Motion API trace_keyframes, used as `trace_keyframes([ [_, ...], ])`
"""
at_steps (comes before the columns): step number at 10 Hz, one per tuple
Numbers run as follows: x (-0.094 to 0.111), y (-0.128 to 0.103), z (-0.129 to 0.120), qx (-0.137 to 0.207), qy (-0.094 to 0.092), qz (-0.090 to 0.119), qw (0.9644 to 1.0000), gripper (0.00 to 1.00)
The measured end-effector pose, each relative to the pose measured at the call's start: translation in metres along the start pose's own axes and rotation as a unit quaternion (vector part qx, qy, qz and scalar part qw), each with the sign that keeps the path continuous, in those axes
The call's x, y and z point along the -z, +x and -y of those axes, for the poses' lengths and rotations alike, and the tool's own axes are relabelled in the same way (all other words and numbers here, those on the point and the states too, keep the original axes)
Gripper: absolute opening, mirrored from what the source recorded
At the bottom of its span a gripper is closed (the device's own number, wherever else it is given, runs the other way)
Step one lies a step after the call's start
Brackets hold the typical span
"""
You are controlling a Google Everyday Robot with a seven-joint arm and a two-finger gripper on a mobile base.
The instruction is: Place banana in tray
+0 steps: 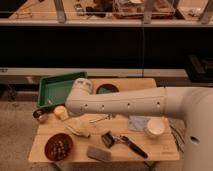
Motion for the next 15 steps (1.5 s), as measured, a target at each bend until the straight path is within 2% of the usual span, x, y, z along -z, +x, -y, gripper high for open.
trace_keyframes([
  [8, 0.000, 0.001, 0.000, -0.001, 0.001, 0.000, 1.0000, 0.80],
  [9, -0.002, 0.002, -0.002, -0.003, 0.001, 0.006, 1.0000, 0.80],
  [11, -0.018, 0.005, -0.002, 0.000, 0.004, 0.028, 0.9996, 0.80],
  [14, -0.076, -0.010, -0.009, -0.005, 0.016, 0.086, 0.9961, 0.80],
  [15, -0.088, -0.015, -0.008, -0.005, 0.020, 0.102, 0.9946, 0.80],
])
